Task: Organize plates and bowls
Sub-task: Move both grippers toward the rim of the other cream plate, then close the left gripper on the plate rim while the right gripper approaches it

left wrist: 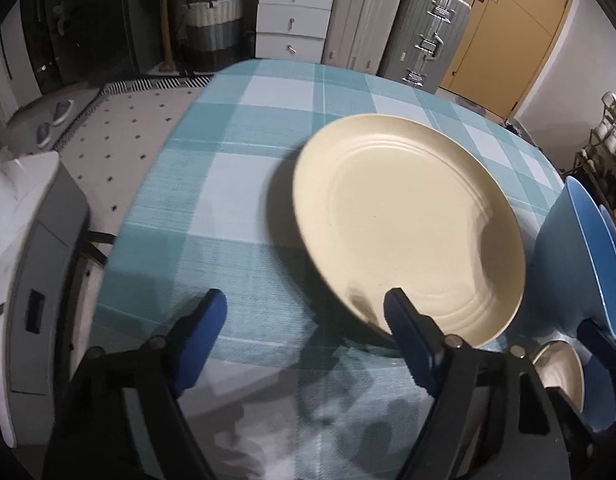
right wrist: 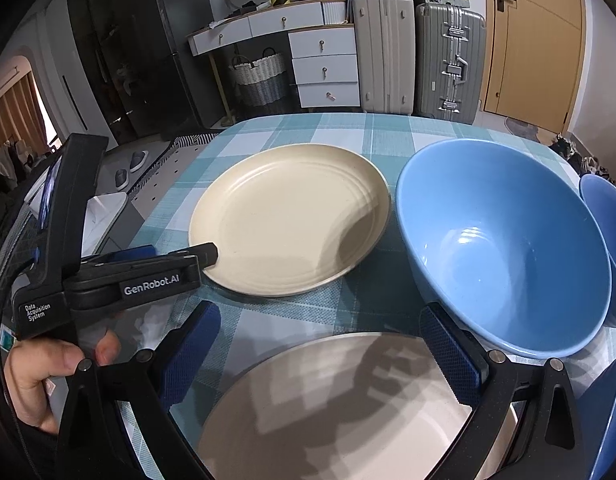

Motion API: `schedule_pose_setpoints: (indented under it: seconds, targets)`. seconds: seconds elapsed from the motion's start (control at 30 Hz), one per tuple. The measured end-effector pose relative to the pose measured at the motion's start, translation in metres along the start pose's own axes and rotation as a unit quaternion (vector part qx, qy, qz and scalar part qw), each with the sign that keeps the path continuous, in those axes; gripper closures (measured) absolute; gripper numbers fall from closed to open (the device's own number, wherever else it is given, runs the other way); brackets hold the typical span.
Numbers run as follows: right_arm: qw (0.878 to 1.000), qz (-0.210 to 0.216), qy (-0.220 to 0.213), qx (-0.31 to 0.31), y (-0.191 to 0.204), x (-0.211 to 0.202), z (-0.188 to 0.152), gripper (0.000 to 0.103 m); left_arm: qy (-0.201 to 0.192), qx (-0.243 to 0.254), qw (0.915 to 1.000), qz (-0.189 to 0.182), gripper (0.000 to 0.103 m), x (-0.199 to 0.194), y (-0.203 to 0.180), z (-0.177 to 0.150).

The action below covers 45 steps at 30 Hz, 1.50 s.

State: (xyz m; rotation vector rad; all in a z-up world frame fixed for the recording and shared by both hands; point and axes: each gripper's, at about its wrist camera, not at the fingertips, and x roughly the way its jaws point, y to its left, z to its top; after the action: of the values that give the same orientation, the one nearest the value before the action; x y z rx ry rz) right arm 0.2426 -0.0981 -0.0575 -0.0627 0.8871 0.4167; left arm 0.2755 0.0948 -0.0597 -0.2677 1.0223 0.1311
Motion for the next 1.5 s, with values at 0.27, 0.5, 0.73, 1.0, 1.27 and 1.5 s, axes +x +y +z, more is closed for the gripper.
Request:
schedule_pose_setpoints:
  seconds: [0.27, 0.5, 0.73, 1.0, 1.27, 1.5]
  targets:
    - [1.0, 0.005, 0.001, 0.0, -0.001, 0.001, 0.0, 0.001, 0.007, 0.0, 1.0, 0.002, 0.034, 0.007, -0.005, 0.004]
    - [1.0, 0.005, 0.002, -0.003, -0.001, 0.001, 0.0, 0.001, 0.01, 0.012, 0.9998, 0.007, 0.05, 0.009, -0.012, 0.006]
    - [1.0, 0.004, 0.003, -0.006, -0.001, 0.002, 0.001, 0.001, 0.015, 0.026, 0.9996, -0.001, 0.068, 0.009, -0.02, 0.007]
    - [1.0, 0.003, 0.004, -0.006, -0.001, 0.004, 0.001, 0.001, 0.016, 0.024, 0.9996, 0.001, 0.069, 0.006, -0.014, 0.003]
    - [1.0, 0.003, 0.004, -0.005, -0.001, 0.004, 0.001, 0.001, 0.016, 0.021, 0.9996, 0.004, 0.069, -0.004, 0.001, -0.008]
    - [1.0, 0.007, 0.005, -0.009, 0.003, 0.003, -0.001, 0.001, 0.016, 0.017, 0.9997, 0.008, 0.069, -0.013, 0.016, -0.019]
